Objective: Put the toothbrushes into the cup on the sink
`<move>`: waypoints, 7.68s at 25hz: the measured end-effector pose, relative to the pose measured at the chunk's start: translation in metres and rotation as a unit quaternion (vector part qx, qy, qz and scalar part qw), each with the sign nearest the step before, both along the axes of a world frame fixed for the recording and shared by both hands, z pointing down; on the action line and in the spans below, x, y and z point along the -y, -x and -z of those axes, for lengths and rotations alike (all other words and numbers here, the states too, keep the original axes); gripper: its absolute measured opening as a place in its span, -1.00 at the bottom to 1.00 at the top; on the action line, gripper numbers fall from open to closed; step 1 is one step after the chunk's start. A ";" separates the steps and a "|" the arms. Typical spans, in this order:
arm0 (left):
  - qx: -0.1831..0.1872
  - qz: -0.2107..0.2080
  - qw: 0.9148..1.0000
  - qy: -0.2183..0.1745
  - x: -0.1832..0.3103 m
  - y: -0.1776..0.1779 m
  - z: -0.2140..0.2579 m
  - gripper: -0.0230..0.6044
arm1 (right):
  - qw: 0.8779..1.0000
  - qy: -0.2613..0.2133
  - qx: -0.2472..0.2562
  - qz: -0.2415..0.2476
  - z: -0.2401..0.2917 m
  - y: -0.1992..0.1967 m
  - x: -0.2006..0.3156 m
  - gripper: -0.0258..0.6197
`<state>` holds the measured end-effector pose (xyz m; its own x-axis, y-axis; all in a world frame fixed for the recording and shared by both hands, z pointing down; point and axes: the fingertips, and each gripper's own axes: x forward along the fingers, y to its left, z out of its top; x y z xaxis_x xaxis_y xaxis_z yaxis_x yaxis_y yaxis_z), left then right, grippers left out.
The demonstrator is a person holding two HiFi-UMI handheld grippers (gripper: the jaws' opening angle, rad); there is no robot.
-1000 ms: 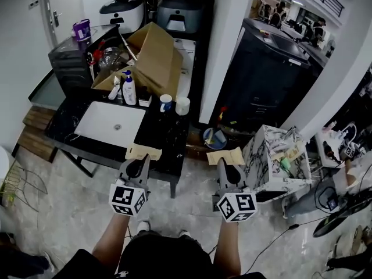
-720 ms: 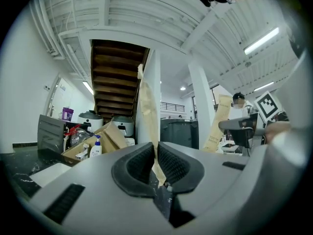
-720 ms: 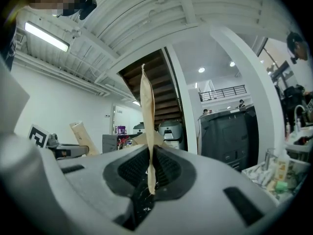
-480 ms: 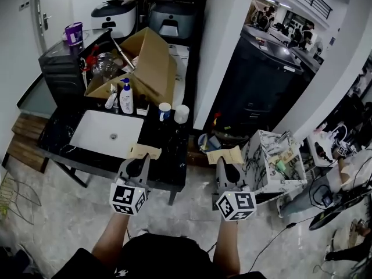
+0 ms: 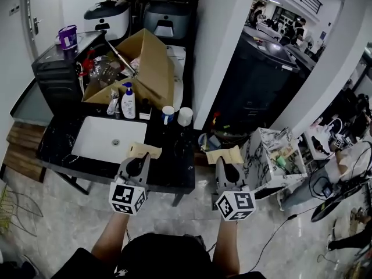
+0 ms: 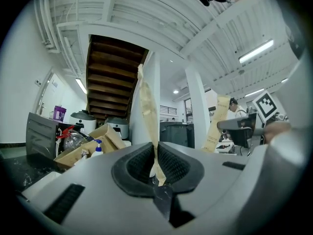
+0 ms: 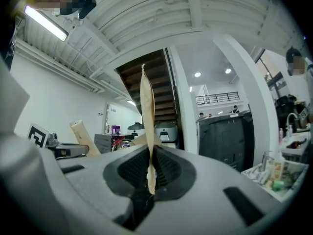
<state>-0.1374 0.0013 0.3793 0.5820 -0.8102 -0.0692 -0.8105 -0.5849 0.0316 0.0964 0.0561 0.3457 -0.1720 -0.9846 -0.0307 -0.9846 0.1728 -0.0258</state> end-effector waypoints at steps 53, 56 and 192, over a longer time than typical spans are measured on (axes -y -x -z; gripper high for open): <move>0.007 0.052 0.998 0.034 0.109 0.067 -0.023 -0.84 | 0.999 0.027 0.001 0.047 -0.014 0.055 0.151 -0.84; 0.010 0.059 0.998 0.035 0.122 0.060 -0.023 -0.84 | 0.998 0.029 0.005 0.053 -0.017 0.047 0.167 -0.84; 0.093 -0.059 0.981 0.160 0.370 -0.082 -0.193 -0.51 | 0.986 0.160 0.047 -0.012 -0.164 0.010 0.326 -0.84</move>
<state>-0.0556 -0.3691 0.5724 0.6510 -0.6996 0.2945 -0.7473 -0.6588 0.0870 0.0859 -0.2695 0.5096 -0.1604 -0.9501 0.2675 -0.9788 0.1182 -0.1673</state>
